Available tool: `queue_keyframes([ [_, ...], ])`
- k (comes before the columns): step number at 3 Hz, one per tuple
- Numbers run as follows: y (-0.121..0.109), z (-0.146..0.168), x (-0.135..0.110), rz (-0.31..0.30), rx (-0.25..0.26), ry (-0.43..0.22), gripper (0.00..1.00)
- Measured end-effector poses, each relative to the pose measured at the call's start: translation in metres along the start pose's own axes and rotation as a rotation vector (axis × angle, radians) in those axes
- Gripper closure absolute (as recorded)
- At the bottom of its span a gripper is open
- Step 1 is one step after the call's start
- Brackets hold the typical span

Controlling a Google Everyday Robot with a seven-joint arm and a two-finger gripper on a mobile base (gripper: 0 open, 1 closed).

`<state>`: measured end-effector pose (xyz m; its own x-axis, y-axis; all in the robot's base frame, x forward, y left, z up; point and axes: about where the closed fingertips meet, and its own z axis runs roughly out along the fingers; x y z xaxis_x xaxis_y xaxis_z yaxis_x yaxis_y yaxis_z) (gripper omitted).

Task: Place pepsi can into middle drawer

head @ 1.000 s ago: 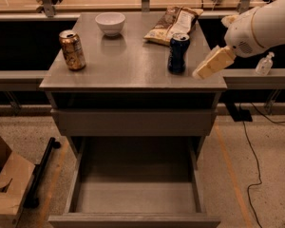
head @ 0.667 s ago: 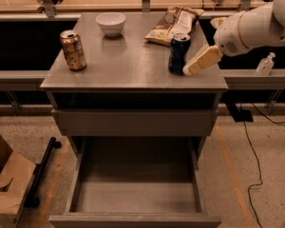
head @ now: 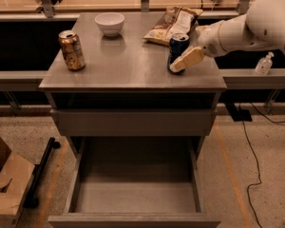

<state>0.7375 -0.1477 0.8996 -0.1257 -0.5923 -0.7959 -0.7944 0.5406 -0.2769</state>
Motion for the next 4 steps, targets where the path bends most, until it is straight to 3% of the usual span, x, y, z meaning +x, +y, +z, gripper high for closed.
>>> queue_keyframes([
  [1,-0.003,0.023,0.003,0.026,-0.030,-0.023,0.14],
  [2,0.007,0.029,0.005,0.035,-0.053,-0.042,0.38],
  [3,0.028,0.008,0.004,0.028,-0.051,-0.056,0.61],
  [4,0.068,-0.029,0.002,-0.009,-0.035,0.002,0.85],
])
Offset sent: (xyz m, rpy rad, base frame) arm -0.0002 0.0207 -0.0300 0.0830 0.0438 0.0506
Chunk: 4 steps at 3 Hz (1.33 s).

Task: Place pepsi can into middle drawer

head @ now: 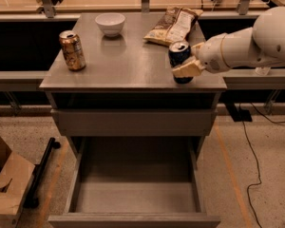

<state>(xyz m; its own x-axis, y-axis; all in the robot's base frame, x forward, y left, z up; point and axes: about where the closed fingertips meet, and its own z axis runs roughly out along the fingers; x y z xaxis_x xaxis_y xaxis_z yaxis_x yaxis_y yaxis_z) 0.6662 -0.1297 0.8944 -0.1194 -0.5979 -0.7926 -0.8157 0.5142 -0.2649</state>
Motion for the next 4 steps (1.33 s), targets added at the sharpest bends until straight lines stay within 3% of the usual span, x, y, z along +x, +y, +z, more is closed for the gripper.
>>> queue_keyframes([
  [1,0.061,-0.034,0.000,0.001,-0.041,0.055,1.00],
  [2,0.075,-0.036,0.004,-0.002,-0.052,0.074,1.00],
  [3,0.074,-0.031,0.000,-0.036,-0.070,0.077,1.00],
  [4,0.096,-0.020,0.023,-0.008,-0.131,0.088,1.00],
])
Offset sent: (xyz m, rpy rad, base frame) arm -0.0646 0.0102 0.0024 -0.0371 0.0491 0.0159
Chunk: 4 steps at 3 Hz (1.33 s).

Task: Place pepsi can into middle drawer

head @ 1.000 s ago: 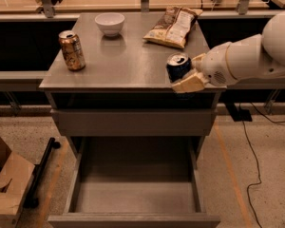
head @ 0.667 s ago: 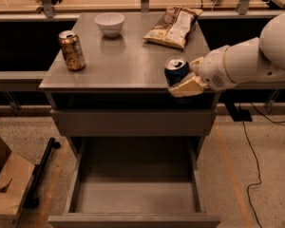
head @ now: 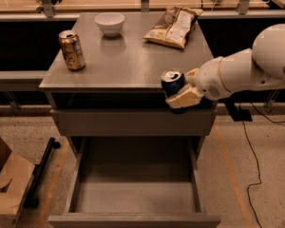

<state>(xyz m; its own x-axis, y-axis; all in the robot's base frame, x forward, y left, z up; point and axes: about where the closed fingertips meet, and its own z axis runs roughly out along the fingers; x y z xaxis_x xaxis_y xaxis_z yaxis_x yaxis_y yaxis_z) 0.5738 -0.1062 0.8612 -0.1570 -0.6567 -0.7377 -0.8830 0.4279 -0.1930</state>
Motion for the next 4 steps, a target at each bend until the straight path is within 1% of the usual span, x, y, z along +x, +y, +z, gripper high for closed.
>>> queue_keyframes([
  [1,0.040,0.023,0.038,0.040,-0.073,0.015,1.00],
  [2,0.082,0.065,0.095,0.060,-0.158,0.054,1.00],
  [3,0.112,0.112,0.151,0.128,-0.201,0.051,1.00],
  [4,0.113,0.124,0.162,0.150,-0.200,0.048,1.00],
])
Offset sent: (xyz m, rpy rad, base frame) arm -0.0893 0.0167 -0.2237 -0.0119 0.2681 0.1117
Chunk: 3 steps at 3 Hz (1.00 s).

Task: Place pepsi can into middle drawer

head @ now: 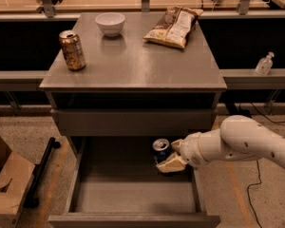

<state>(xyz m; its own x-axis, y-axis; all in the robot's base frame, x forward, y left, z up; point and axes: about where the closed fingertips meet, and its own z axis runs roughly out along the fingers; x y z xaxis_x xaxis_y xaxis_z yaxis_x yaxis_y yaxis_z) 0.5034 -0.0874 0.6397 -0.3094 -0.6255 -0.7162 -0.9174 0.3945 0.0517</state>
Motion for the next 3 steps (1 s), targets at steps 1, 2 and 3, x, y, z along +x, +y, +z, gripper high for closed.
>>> queue_keyframes([
  [1,0.009,0.022,0.005,-0.015,-0.048,-0.033,1.00],
  [2,0.017,0.061,0.021,-0.029,-0.097,-0.078,1.00],
  [3,0.019,0.098,0.050,-0.011,-0.111,-0.119,1.00],
])
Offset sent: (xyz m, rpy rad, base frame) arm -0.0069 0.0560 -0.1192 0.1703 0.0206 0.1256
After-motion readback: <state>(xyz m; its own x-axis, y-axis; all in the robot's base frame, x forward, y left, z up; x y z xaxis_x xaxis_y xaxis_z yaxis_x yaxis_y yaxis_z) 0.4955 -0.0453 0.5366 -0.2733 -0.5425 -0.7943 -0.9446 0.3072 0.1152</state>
